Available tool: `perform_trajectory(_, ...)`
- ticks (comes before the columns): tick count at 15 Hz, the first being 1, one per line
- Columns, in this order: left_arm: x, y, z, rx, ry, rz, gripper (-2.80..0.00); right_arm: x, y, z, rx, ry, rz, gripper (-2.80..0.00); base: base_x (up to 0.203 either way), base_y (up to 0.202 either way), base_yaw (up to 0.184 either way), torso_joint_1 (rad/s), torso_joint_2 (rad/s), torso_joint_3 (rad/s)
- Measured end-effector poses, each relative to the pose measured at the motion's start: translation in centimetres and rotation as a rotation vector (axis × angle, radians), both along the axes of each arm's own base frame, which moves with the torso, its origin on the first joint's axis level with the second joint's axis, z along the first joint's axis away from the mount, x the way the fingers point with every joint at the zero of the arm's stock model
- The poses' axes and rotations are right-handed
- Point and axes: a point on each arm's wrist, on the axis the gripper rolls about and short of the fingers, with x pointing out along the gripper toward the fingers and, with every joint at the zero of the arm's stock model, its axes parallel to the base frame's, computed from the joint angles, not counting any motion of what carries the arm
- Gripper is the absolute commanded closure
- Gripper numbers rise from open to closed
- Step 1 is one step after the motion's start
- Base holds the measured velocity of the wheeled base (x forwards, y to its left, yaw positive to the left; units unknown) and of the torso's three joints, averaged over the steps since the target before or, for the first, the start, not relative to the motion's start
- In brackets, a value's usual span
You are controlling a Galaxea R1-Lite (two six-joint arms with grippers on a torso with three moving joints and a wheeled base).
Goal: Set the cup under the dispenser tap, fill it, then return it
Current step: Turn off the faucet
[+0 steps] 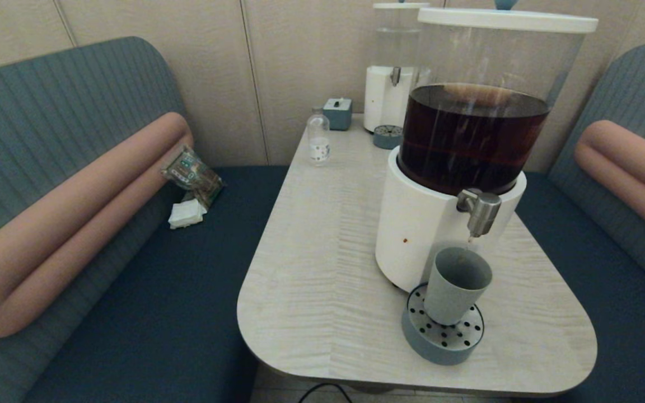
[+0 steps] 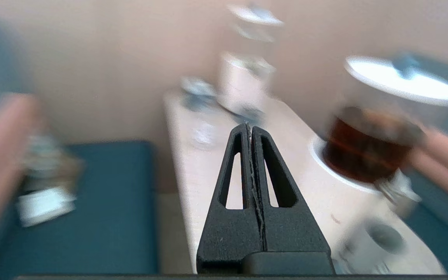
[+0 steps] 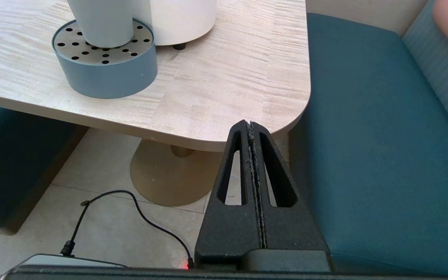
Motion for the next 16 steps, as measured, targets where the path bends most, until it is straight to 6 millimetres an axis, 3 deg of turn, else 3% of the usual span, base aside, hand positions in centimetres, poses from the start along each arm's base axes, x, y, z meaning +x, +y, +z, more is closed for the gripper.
perform_trajectory(2,3.4,-0.5,0.7,0.114,0.078,-0.123,0.0,0.0,0.0,0.0,0.0,0.0,0.0,0.0,0.0,0.0,0.0,0.0,0.0,0.0)
perform_trajectory(5,5.8,-1.0,0.3,0.325,0.219,-0.263,0.0,0.0,0.0,0.0,0.0,0.0,0.0,0.0,0.0,0.0,0.0,0.0,0.0,0.0)
perform_trajectory(10,9.9,-1.9,-1.5,0.855,0.294,-0.278,0.0,0.0,0.0,0.0,0.0,0.0,0.0,0.0,0.0,0.0,0.0,0.0,0.0,0.0)
perform_trajectory(12,11.5,-4.3,-1.6,0.996,0.227,-0.292,0.0,0.0,0.0,0.0,0.0,0.0,0.0,0.0,0.0,0.0,0.0,0.0,0.0,0.0)
perform_trajectory(16,15.6,-10.9,-3.0,0.982,0.116,-0.37,0.0,0.0,0.0,0.0,0.0,0.0,0.0,0.0,0.0,0.0,0.0,0.0,0.0,0.0)
